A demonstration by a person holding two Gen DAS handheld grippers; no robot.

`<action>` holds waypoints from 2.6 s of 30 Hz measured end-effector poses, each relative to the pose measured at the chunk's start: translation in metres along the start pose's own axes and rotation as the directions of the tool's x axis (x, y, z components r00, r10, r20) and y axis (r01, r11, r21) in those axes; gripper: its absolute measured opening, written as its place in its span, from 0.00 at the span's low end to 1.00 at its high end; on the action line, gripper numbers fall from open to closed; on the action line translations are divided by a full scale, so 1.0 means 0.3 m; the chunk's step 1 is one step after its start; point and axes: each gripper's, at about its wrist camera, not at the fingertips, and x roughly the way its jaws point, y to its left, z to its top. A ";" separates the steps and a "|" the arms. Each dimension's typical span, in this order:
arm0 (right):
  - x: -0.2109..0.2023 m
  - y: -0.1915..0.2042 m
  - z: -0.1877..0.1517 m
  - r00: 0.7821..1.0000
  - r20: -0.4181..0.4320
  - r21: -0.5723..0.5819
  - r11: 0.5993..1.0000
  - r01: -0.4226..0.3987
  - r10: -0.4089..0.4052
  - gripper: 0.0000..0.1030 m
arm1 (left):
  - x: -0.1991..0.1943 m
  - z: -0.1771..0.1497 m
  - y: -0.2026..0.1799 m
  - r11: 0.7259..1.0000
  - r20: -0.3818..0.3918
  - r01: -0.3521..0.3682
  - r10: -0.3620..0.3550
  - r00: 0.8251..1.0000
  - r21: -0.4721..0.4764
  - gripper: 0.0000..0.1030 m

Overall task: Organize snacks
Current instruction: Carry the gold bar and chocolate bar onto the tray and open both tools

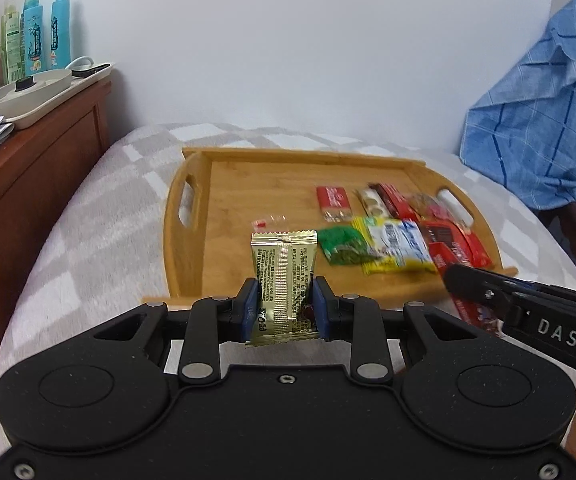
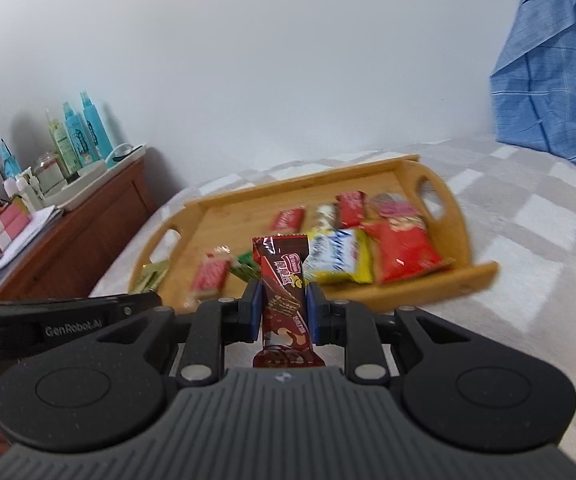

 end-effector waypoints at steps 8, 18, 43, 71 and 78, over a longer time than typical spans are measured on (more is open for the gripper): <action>0.140 0.028 0.124 0.999 -0.037 0.085 0.996 -0.019 0.022 0.26 | 0.082 0.132 0.081 0.999 0.021 0.025 -0.024 0.999 -0.039 0.27; 0.367 0.101 0.267 0.994 -0.105 0.104 0.994 -0.025 0.036 0.26 | 0.278 0.264 0.155 0.997 -0.010 0.043 -0.043 0.999 -0.059 0.27; 0.685 0.069 0.261 0.981 -0.194 0.216 0.974 0.061 -0.019 0.26 | 0.573 0.274 0.215 0.996 -0.069 -0.024 0.018 0.997 -0.084 0.27; 0.383 0.041 0.250 0.998 -0.069 0.071 0.997 -0.008 0.013 0.58 | 0.233 0.258 0.079 0.997 0.045 -0.075 0.074 0.996 0.028 0.74; 0.242 0.014 0.199 0.999 -0.030 0.022 0.999 -0.037 0.038 0.64 | 0.094 0.199 0.011 0.997 0.046 -0.063 0.061 0.997 0.054 0.80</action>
